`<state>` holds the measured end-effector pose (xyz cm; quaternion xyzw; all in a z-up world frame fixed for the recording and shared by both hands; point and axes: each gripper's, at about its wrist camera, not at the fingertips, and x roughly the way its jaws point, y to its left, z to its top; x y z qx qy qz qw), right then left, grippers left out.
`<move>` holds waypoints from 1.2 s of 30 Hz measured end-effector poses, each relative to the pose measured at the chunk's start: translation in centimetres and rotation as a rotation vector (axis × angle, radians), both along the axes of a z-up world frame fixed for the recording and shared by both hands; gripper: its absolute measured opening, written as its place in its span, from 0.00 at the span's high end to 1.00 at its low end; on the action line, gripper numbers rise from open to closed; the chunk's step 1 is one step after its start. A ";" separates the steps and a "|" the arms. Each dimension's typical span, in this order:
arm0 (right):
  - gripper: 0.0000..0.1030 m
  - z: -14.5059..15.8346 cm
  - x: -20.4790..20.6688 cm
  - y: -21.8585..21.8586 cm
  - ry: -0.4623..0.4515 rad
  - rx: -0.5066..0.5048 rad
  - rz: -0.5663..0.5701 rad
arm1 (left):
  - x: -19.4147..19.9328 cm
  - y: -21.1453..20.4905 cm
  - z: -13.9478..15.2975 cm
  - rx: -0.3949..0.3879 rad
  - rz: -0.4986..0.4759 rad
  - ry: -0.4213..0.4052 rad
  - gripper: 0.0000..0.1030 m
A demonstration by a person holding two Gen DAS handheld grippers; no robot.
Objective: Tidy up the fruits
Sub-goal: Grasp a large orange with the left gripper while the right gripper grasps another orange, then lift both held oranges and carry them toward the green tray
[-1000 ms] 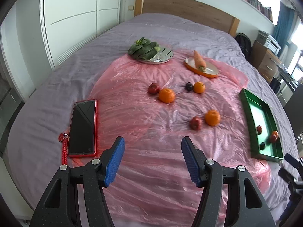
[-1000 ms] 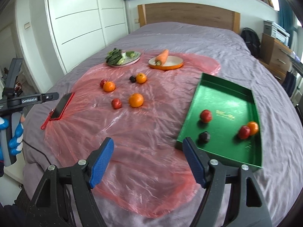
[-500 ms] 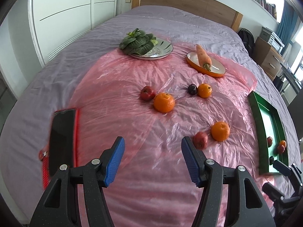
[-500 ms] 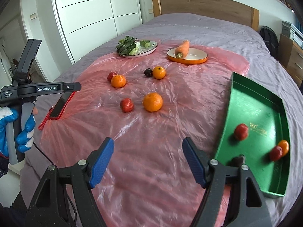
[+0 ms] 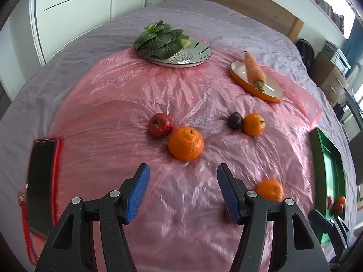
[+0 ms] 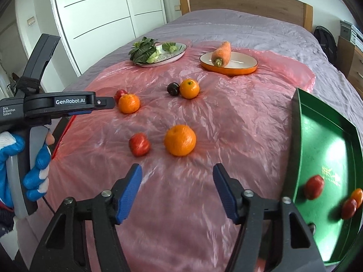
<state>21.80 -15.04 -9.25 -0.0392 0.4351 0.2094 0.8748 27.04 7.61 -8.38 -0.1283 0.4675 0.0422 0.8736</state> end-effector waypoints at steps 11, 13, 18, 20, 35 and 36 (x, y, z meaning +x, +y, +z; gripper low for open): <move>0.00 -2.2 4.7 1.7 0.026 -0.017 0.001 | 3.5 0.2 -2.8 0.002 0.037 0.036 0.45; 0.00 -2.7 5.2 2.2 0.031 -0.030 0.007 | 3.9 0.3 -3.2 0.002 0.040 0.040 0.45; 0.00 -3.9 6.1 3.1 0.046 -0.046 0.024 | 4.5 0.2 -3.6 0.006 0.033 0.038 0.45; 0.00 -4.3 6.3 3.3 0.052 -0.053 0.028 | 4.8 0.1 -3.8 0.006 0.035 0.041 0.45; 0.22 -5.9 6.8 3.7 0.065 -0.081 0.055 | 5.4 0.0 -4.8 0.030 0.033 0.029 0.53; 0.22 -5.9 6.8 3.7 0.065 -0.081 0.056 | 5.3 0.0 -4.7 0.025 0.030 0.026 0.54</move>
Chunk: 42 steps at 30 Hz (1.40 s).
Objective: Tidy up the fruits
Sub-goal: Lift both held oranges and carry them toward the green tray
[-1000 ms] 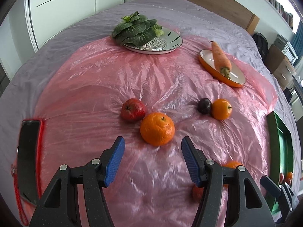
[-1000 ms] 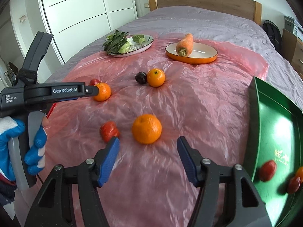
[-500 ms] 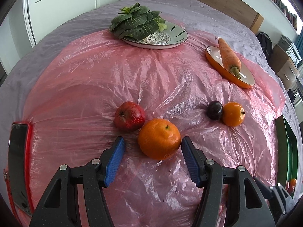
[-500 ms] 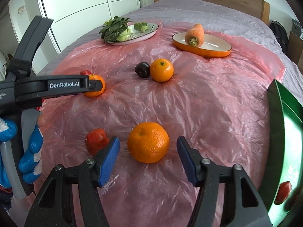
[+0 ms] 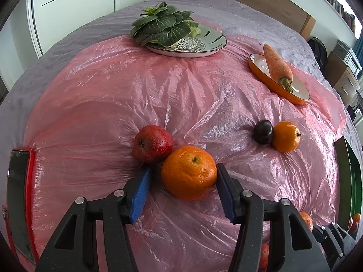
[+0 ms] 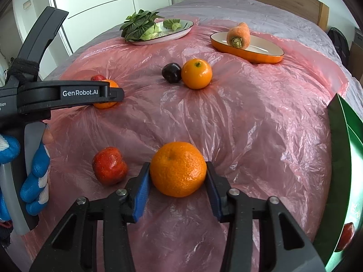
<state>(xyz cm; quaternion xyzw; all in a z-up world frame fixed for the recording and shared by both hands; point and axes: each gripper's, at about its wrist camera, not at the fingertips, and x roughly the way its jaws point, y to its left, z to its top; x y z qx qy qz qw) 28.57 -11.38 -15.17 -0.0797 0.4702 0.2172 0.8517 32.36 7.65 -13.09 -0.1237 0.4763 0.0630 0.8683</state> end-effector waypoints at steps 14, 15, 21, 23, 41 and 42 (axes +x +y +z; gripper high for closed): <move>0.24 0.1 0.1 -1.1 0.012 0.087 -0.010 | -1.4 1.2 1.1 -0.093 -0.029 -0.028 0.61; 0.25 0.3 0.1 -1.2 0.012 0.093 -0.010 | -1.5 1.2 1.1 -0.098 -0.028 -0.028 0.61; 0.25 1.1 0.0 -1.4 0.005 0.117 -0.019 | -2.4 1.6 1.9 -0.115 -0.039 -0.041 0.61; 0.25 1.4 -0.1 -1.5 0.001 0.118 -0.020 | -2.7 1.7 2.2 -0.117 -0.039 -0.044 0.61; 0.25 5.4 -3.5 -3.6 -0.041 0.137 -0.055 | -7.5 2.6 5.7 -0.088 -0.038 -0.074 0.61; 0.25 5.7 -3.8 -3.8 -0.041 0.142 -0.058 | -7.8 2.5 5.9 -0.086 -0.040 -0.075 0.61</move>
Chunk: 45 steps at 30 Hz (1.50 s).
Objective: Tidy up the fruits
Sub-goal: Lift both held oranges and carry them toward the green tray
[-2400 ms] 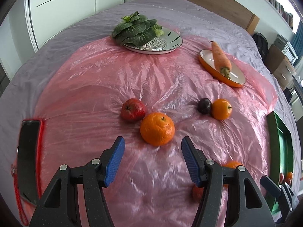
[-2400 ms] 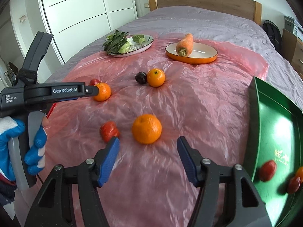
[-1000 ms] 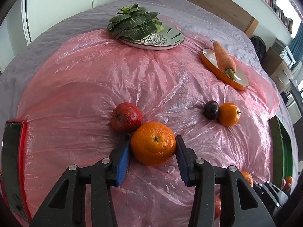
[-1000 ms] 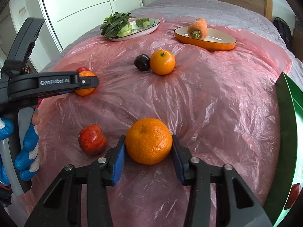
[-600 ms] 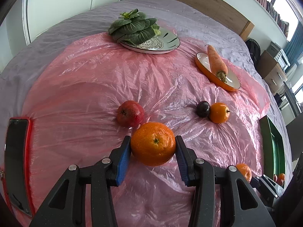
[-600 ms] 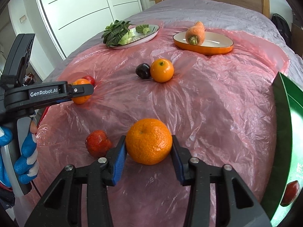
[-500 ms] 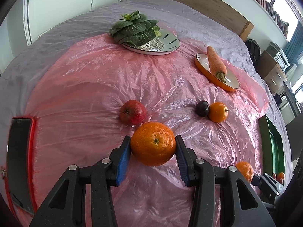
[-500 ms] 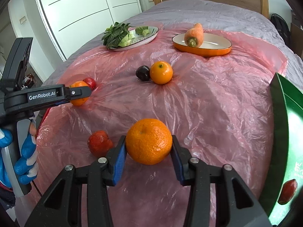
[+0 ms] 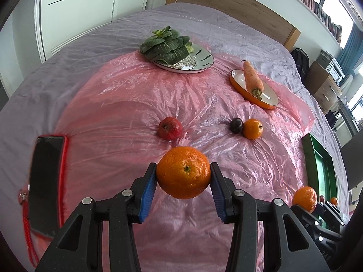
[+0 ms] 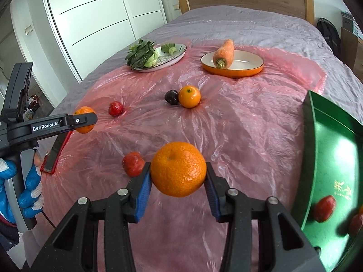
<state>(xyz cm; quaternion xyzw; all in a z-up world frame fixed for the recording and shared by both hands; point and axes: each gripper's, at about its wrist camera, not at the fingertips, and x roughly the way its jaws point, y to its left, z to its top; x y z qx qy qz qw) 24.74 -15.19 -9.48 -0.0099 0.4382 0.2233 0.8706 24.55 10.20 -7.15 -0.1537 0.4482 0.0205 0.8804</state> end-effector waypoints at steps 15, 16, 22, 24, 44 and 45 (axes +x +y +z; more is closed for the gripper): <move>0.25 4.0 -6.0 -2.4 -0.036 0.025 -0.031 | -5.9 -1.2 4.1 0.037 -0.036 -0.042 0.61; 0.25 4.2 -6.5 -2.7 -0.038 0.026 -0.034 | -6.4 -1.4 4.4 0.038 -0.041 -0.045 0.61; 0.25 4.9 -9.1 -4.8 -0.048 0.036 -0.064 | -8.4 -3.3 5.8 0.050 -0.077 -0.057 0.61; 0.25 5.1 -9.9 -5.8 -0.051 0.041 -0.080 | -8.9 -4.2 6.2 0.051 -0.091 -0.060 0.61; 0.25 3.6 -12.8 -19.1 -0.039 0.076 -0.290 | -6.5 -18.7 7.5 0.093 -0.312 -0.062 0.61; 0.25 3.4 -12.6 -19.7 -0.035 0.078 -0.299 | -5.9 -19.7 7.4 0.096 -0.326 -0.062 0.61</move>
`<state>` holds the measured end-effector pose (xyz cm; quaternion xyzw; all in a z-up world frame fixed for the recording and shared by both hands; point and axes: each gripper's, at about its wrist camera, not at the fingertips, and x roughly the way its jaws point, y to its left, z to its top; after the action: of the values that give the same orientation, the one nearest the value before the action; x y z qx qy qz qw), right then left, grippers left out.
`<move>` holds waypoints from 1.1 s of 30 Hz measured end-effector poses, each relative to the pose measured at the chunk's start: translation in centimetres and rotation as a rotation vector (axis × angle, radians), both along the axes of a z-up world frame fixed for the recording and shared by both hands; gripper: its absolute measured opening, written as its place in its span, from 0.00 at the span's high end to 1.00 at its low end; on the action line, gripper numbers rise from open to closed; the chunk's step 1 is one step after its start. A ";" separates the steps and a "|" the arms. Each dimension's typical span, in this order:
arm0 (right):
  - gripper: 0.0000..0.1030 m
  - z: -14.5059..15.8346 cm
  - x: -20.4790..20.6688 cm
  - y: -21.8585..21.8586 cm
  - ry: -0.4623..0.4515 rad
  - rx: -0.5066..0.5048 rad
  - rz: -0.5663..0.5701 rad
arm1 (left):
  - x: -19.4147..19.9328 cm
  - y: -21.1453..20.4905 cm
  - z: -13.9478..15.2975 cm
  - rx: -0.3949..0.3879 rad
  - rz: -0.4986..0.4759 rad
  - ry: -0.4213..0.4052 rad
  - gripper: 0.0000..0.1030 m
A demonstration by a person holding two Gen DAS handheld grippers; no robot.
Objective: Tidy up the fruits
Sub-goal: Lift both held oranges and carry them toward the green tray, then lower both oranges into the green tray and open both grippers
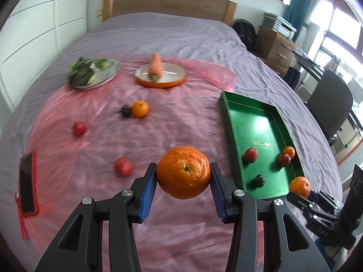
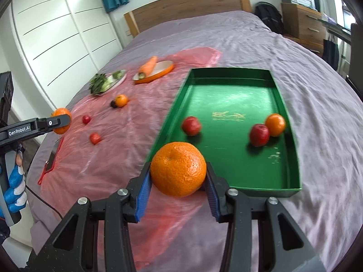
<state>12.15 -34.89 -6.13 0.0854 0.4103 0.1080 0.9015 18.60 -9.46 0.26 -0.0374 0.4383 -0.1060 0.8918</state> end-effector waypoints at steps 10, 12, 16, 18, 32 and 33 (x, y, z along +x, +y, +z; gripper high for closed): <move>0.25 -3.2 2.8 -3.7 0.037 0.034 -0.036 | 4.8 -8.3 -2.3 0.025 -0.123 0.020 0.61; 0.25 -3.6 3.6 -3.9 0.037 0.034 -0.028 | 5.6 -9.6 -2.8 0.033 -0.143 0.024 0.61; 0.25 -3.9 5.7 -3.9 0.031 0.028 -0.008 | 7.4 -12.0 -3.8 0.047 -0.178 0.029 0.61; 0.25 -3.6 7.0 -4.0 0.017 0.016 0.003 | 8.2 -12.9 -4.1 0.059 -0.196 0.026 0.61; 0.25 -4.2 15.9 -7.4 0.062 -0.081 -0.004 | 12.0 -17.2 -8.2 0.092 -0.262 0.061 0.61; 0.25 -4.4 16.2 -7.6 0.070 -0.082 -0.004 | 12.0 -17.5 -8.3 0.099 -0.266 0.054 0.61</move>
<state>28.31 -42.45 -10.54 0.0530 0.4457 0.0861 0.8895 30.56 -26.91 -8.07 0.0624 0.4680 -0.2005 0.8584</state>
